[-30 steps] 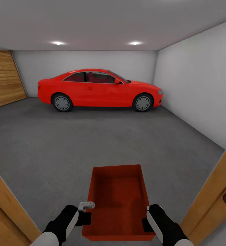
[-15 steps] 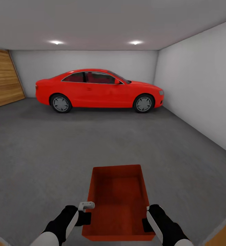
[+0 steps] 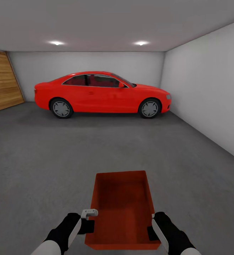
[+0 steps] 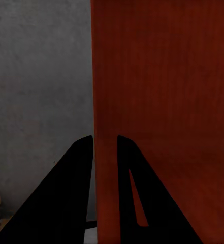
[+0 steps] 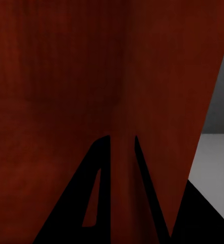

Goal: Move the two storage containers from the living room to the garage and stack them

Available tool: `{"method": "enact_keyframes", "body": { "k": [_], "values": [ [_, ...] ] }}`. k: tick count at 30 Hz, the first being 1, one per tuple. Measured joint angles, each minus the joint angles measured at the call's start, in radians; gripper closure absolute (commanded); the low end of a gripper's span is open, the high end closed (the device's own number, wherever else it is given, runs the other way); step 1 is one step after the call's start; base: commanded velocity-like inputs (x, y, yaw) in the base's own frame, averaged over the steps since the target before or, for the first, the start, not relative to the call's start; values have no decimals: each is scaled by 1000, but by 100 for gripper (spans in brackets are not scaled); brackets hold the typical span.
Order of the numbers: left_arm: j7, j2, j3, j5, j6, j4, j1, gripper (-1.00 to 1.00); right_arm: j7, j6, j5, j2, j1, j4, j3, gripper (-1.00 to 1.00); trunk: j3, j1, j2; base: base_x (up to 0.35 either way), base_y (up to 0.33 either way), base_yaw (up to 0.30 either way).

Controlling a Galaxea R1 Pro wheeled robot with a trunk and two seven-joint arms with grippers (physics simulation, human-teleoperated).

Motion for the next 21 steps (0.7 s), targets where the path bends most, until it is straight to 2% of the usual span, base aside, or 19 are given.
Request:
{"method": "enact_keyframes", "body": {
  "k": [21],
  "values": [
    [0,0,0,1,0,0,0,100,0,0,0,0,0,0,0,100,0,0,0,332,0,0]
  ]
}}
